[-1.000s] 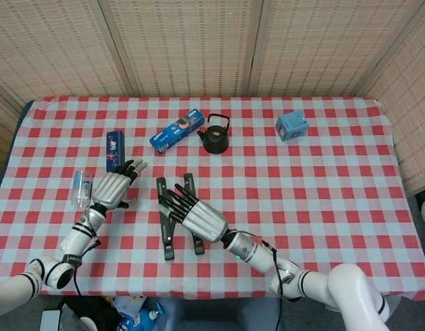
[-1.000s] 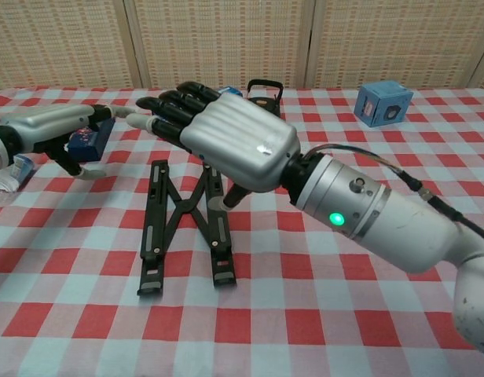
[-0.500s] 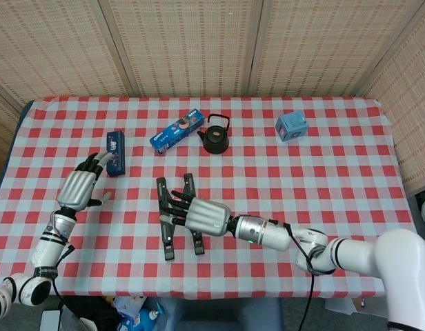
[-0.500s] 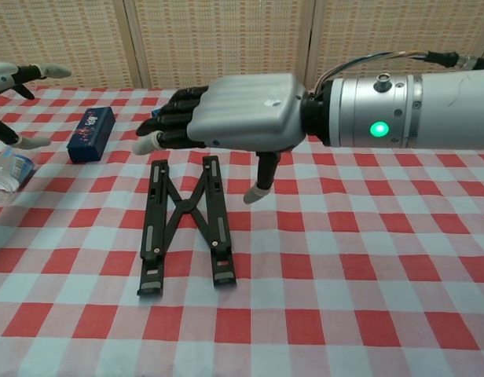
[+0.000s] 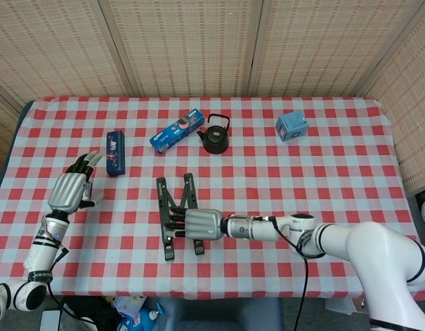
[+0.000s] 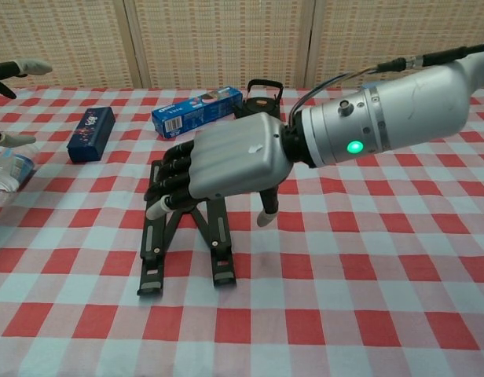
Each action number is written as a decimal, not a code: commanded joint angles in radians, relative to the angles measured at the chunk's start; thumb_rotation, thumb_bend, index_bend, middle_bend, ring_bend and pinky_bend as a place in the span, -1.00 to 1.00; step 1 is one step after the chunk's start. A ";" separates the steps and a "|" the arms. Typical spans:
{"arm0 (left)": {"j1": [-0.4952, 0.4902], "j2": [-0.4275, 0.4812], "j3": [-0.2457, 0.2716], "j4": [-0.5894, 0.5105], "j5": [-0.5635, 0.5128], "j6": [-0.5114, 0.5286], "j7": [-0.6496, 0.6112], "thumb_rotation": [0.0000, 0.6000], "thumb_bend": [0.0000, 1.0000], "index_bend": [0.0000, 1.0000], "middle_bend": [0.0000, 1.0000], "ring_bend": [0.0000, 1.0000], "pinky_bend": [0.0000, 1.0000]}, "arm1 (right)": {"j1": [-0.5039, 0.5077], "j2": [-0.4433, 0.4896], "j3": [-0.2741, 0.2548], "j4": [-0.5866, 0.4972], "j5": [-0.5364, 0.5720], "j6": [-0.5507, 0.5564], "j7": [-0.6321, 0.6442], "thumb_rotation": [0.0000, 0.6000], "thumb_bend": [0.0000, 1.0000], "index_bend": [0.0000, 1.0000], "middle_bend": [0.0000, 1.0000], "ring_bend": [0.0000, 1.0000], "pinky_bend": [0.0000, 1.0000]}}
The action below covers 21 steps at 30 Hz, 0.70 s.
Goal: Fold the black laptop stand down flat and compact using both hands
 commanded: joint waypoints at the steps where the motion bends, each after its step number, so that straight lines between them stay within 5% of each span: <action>1: 0.006 0.001 0.000 0.006 0.000 0.002 -0.009 1.00 -0.48 -1.00 -1.00 -1.00 -0.63 | 0.028 -0.046 -0.024 0.079 -0.026 0.015 0.047 1.00 -1.00 -1.00 -1.00 -1.00 -1.00; 21: 0.027 -0.002 -0.002 0.040 0.004 -0.006 -0.046 1.00 -0.48 -1.00 -1.00 -1.00 -0.63 | 0.105 -0.247 -0.110 0.391 -0.065 0.096 0.240 1.00 -1.00 -1.00 -1.00 -1.00 -1.00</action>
